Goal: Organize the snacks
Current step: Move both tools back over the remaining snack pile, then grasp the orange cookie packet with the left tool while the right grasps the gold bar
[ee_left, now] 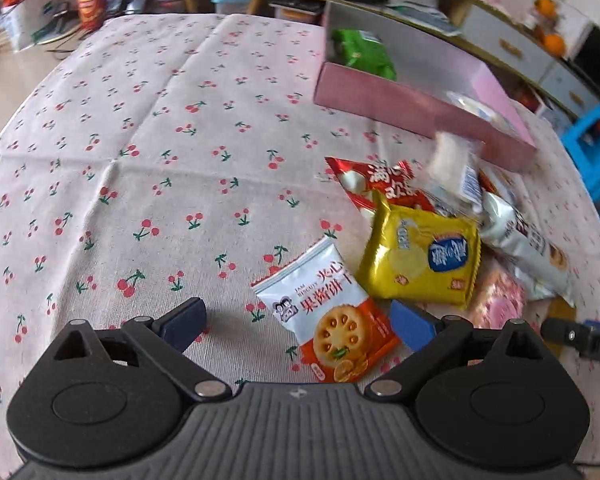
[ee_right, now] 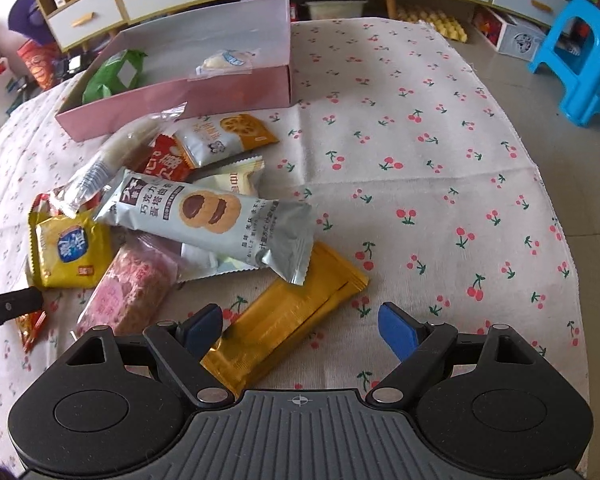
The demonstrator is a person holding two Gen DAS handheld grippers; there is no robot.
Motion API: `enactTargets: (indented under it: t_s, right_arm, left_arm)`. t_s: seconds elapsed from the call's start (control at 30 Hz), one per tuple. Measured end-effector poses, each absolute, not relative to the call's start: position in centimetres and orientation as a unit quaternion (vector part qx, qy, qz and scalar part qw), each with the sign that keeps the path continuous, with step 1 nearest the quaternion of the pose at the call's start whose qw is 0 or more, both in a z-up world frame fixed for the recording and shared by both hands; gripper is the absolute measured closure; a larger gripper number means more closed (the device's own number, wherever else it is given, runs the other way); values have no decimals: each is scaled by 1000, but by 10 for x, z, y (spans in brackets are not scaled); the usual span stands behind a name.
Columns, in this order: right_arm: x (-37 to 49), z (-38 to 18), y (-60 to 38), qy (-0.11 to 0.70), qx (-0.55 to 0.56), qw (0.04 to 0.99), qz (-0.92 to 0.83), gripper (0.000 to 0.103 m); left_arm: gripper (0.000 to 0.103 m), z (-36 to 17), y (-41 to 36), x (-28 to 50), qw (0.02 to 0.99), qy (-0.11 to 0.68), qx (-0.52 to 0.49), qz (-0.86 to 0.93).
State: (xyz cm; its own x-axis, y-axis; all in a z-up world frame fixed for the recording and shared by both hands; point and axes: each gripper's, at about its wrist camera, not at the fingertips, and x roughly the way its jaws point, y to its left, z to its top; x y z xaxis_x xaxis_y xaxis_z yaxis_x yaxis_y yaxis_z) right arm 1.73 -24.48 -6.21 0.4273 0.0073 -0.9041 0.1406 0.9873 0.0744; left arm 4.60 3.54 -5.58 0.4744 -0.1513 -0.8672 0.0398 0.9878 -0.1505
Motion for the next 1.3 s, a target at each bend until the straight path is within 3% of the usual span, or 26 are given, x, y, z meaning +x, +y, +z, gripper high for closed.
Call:
enactTargets:
  t_s: [0.27, 0.6, 1.1, 1.17, 1.27, 1.3]
  right_arm:
    - [18, -69, -231, 527, 10, 850, -27, 13]
    - [15, -69, -253, 563, 12, 826, -5, 11]
    - [7, -68, -246, 550, 4, 835, 14, 14]
    - [6, -68, -246, 544, 2, 839, 10, 19]
    - [7, -64, -248, 537, 6, 844, 9, 46]
    - [8, -63, -249, 536, 7, 844, 9, 57]
  left_arm:
    - [3, -59, 19, 46, 859, 509, 32, -48]
    - [4, -58, 43, 43, 842, 528, 56, -92]
    - [28, -54, 34, 33, 851, 498, 70, -150]
    - [40, -54, 34, 34, 853, 494, 74, -152]
    - [58, -51, 35, 34, 853, 491, 77, -156]
    - [59, -51, 35, 34, 853, 491, 77, -158]
